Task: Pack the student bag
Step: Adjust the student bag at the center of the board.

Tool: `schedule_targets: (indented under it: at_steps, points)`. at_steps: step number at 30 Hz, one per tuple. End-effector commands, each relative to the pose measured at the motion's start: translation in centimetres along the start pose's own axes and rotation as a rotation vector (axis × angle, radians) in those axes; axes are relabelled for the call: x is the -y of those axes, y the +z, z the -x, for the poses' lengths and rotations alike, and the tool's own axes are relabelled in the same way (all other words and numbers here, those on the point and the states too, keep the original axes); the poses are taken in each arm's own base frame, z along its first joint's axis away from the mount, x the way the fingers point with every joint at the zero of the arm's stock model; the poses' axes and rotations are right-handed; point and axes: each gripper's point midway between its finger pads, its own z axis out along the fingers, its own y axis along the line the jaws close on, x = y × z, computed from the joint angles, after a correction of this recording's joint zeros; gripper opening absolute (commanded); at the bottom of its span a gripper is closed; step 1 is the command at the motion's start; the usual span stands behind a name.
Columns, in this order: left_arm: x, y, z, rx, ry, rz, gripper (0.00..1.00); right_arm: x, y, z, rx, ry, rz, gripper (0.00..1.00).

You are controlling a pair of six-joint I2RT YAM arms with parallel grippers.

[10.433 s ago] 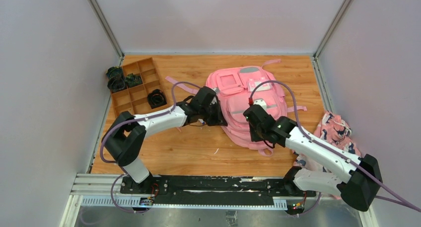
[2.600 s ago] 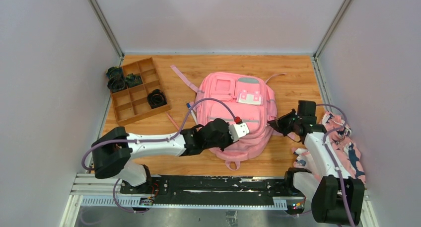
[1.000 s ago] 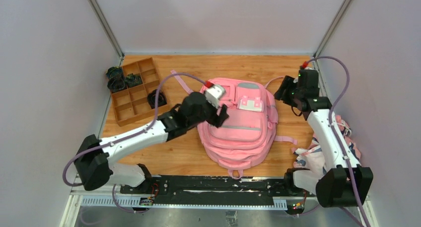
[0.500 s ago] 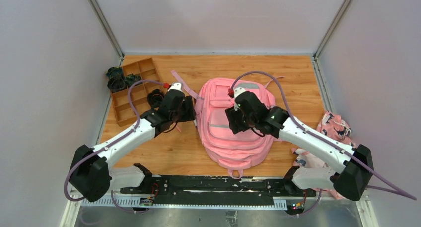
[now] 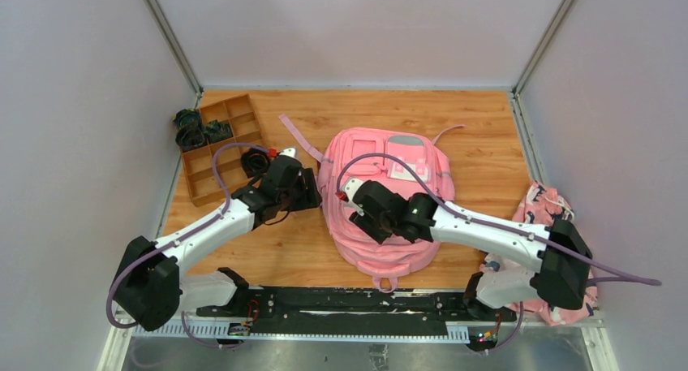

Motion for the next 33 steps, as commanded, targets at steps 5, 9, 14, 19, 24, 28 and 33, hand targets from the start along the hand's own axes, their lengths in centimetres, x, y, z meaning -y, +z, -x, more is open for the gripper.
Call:
schedule_targets:
  at_steps: [5, 9, 14, 19, 24, 28, 33]
  points:
    - [2.2, 0.0, -0.9, -0.058, -0.008, -0.122, 0.66, 2.6, 0.1, -0.1, -0.030, -0.054, -0.159, 0.25]
    - [3.1, -0.9, -1.6, -0.056, -0.046, -0.194, 0.64, 2.7, -1.2, 0.6, 0.026, -0.021, -0.148, 0.16]
    - [4.2, -2.5, -2.4, -0.049, -0.032, -0.274, 0.63, 2.8, -1.5, 0.5, 0.033, -0.005, -0.131, 0.21]
    - [5.9, -3.3, -4.6, -0.127, 0.030, -0.317, 0.63, 3.7, -1.2, 0.1, 0.002, 0.051, -0.158, 0.00]
    - [8.4, -3.9, -7.3, -0.209, 0.028, -0.412, 0.66, 6.2, -2.0, 0.1, -0.002, 0.197, -0.194, 0.00]
    - [9.3, -3.0, -7.9, -0.209, -0.007, -0.439, 0.57, 7.2, -2.8, 0.0, 0.001, 0.257, -0.202, 0.00]
    - [10.2, -0.6, -7.0, -0.186, 0.004, -0.409, 0.03, 8.0, -4.4, -1.8, -0.050, 0.296, -0.254, 0.00]
